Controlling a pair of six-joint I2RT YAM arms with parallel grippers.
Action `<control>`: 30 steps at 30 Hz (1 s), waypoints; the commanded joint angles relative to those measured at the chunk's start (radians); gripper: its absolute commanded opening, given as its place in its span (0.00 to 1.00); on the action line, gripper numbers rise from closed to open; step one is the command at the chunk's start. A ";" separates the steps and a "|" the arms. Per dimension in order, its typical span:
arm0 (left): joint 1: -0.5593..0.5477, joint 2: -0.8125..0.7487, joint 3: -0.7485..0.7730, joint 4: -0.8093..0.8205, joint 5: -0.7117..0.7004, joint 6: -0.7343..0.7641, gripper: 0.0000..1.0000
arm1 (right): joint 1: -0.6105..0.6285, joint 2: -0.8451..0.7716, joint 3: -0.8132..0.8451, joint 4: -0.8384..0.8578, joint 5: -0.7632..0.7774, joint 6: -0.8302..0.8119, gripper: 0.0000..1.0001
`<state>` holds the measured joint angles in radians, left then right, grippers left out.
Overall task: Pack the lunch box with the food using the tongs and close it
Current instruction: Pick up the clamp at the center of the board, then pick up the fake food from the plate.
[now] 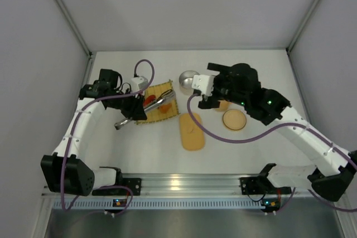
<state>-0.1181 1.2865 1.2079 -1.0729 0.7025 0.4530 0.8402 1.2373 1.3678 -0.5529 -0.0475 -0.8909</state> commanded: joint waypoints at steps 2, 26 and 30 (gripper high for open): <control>0.005 -0.027 0.047 0.007 -0.015 0.000 0.42 | -0.201 -0.131 -0.081 -0.077 -0.037 0.127 0.99; 0.070 -0.030 0.108 -0.125 -0.069 0.194 0.60 | -0.627 -0.533 -0.473 0.027 -0.216 0.383 0.99; 0.142 -0.004 0.110 -0.150 -0.103 0.249 0.59 | -0.629 -0.559 -0.509 0.042 -0.215 0.400 0.99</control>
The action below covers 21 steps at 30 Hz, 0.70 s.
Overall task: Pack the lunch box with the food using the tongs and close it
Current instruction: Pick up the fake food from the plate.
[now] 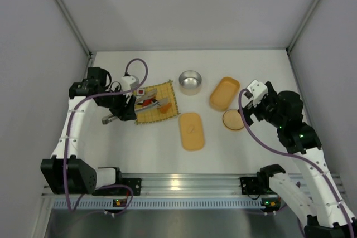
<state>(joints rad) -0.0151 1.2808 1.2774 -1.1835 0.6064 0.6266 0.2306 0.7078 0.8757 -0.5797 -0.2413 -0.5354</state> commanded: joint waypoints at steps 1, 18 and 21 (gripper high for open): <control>0.059 0.008 0.042 -0.050 -0.016 0.087 0.59 | -0.020 -0.033 -0.021 0.075 -0.020 0.048 0.99; 0.104 0.158 0.034 0.100 -0.126 0.047 0.57 | -0.024 -0.042 -0.101 0.086 0.004 0.075 0.99; 0.104 0.173 0.034 0.160 -0.164 -0.010 0.57 | -0.027 -0.041 -0.109 0.086 0.005 0.078 0.99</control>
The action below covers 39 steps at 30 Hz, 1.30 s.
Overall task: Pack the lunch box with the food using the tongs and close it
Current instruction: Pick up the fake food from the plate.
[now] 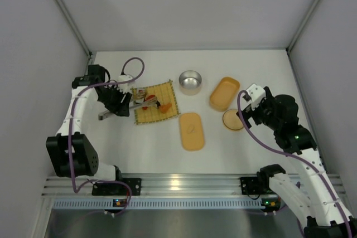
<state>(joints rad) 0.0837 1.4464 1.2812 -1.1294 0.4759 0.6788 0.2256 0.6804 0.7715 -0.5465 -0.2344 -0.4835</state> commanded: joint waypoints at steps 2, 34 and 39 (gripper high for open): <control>0.005 0.019 0.030 0.115 -0.045 -0.074 0.57 | -0.020 -0.015 -0.009 0.053 0.000 0.026 0.99; -0.064 0.109 -0.056 0.146 -0.030 -0.096 0.49 | -0.026 0.018 -0.014 0.079 -0.005 0.022 0.99; -0.075 0.109 -0.057 0.151 -0.043 -0.097 0.49 | -0.026 0.019 -0.021 0.077 0.000 0.014 0.99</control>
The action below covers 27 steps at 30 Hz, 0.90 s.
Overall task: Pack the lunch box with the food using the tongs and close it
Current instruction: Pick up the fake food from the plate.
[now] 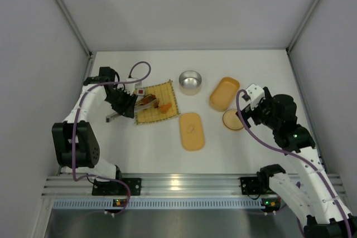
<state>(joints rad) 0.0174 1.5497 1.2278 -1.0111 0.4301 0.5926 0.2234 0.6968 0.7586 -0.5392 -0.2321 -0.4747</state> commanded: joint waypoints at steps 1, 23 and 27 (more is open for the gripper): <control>-0.010 0.004 -0.004 0.035 -0.001 -0.011 0.50 | -0.024 0.003 -0.008 0.070 -0.003 0.005 0.99; -0.011 0.015 0.012 0.046 -0.022 0.004 0.49 | -0.022 0.007 -0.013 0.074 -0.006 0.005 0.99; -0.056 0.021 -0.002 0.046 -0.031 0.013 0.49 | -0.025 0.010 -0.010 0.074 -0.004 0.004 0.99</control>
<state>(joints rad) -0.0177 1.5646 1.2278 -0.9764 0.3954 0.5850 0.2195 0.7048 0.7456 -0.5217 -0.2321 -0.4747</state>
